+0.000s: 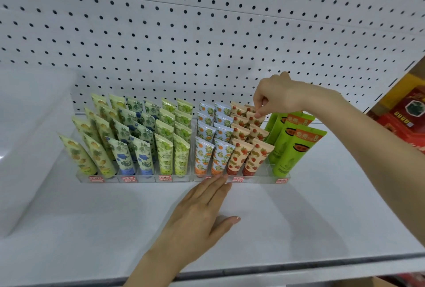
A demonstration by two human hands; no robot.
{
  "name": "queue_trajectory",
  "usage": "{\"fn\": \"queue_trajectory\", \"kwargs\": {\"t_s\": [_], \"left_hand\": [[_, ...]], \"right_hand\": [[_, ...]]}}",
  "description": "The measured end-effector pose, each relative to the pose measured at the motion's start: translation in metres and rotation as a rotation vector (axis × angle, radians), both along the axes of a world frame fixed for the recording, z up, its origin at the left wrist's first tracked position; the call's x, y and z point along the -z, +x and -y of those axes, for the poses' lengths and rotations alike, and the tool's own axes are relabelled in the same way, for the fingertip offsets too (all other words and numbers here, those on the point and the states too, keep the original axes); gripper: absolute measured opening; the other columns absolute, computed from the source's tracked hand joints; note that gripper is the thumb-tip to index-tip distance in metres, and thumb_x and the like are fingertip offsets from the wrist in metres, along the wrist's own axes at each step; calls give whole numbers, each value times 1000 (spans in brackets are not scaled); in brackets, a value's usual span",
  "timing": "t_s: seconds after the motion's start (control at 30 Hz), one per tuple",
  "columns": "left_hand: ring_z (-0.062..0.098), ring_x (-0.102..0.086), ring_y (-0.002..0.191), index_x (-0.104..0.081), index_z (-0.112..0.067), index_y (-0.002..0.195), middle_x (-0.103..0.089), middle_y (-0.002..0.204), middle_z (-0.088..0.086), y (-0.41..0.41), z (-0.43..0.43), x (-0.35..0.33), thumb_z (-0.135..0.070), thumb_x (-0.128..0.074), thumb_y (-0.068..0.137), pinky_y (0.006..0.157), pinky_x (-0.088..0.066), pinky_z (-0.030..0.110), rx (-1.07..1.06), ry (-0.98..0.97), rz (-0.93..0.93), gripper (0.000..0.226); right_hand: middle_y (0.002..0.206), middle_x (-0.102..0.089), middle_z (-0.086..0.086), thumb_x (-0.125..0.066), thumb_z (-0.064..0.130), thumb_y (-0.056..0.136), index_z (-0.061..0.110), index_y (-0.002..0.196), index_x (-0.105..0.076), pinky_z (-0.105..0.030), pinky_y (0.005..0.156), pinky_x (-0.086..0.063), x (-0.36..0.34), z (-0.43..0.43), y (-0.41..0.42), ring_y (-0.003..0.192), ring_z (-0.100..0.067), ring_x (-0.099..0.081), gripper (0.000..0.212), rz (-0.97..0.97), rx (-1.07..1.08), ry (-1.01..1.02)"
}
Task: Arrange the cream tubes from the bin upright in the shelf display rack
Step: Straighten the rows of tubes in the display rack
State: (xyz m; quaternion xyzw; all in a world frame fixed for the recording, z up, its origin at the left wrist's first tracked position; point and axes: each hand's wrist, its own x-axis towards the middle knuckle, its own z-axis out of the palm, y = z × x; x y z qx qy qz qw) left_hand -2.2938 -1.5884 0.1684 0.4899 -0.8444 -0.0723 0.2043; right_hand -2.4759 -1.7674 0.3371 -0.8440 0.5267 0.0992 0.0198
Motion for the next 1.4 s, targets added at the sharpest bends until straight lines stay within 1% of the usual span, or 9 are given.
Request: {"fn": "queue_trajectory", "kwargs": {"t_s": [0.23,0.33,0.47,0.67,1.0,1.13,1.2,1.3,1.4], "left_hand": [[9,-36,133,-52,-15,133,-50,141,-2,0,0,-1,-58,-33,94,111,-21,22,6,-7,12,61],[9,-35,132,-53,-15,133,-50,141,-2,0,0,-1,-58,-34,94,112,-20,22,5,-8,16,61],[9,-35,132,-53,-15,133,-51,140,-2,0,0,-1,-58,-33,94,112,-20,23,1,-7,30,61],[9,-35,132,-52,-15,133,-51,140,-2,0,0,-2,-58,-33,94,111,-19,22,0,-11,40,61],[8,-34,132,-53,-14,133,-52,139,-2,0,0,-2,-57,-32,94,112,-20,22,4,-11,20,61],[8,-33,133,-52,-14,134,-51,140,-2,0,0,-2,-58,-27,96,112,-17,22,4,3,24,62],[8,-33,133,-51,-15,134,-49,141,-2,0,1,-2,-58,-27,96,112,-17,21,6,10,17,62],[8,-33,134,-50,-15,134,-49,142,-2,0,1,-2,-58,-27,96,112,-17,20,5,13,18,62],[8,-33,134,-50,-15,134,-49,142,-2,0,1,-2,-58,-28,96,112,-17,20,5,11,15,62]], "right_hand": [[46,-48,22,-66,13,86,3,79,-70,-32,87,-22,0,-2,-1,58,2,-43,12,-3,2,15],[48,-50,20,-67,16,86,4,79,-70,-32,86,-22,0,-3,-1,58,1,-44,14,-9,-3,18],[41,-51,20,-67,18,86,5,79,-70,-33,85,-22,1,-1,-1,58,0,-43,15,-21,1,9],[62,-53,1,-73,30,82,7,75,-70,-34,83,-21,1,0,0,59,-11,-43,24,-27,16,-4],[59,-50,3,-71,34,82,15,65,-63,-35,88,-23,-1,-1,3,60,-11,-43,27,-72,42,7],[62,-53,3,-70,34,83,13,71,-67,-39,95,-24,-2,-2,4,64,-12,-45,24,-85,61,16],[62,-51,3,-69,34,84,13,71,-66,-40,95,-25,-2,-2,4,63,-12,-44,24,-99,66,21],[57,-47,3,-68,33,85,16,62,-59,-39,92,-26,-3,-3,6,60,-11,-42,30,-113,66,25],[59,-49,3,-68,32,86,14,65,-61,-39,93,-26,-3,-3,6,62,-12,-44,28,-109,68,23]]}}
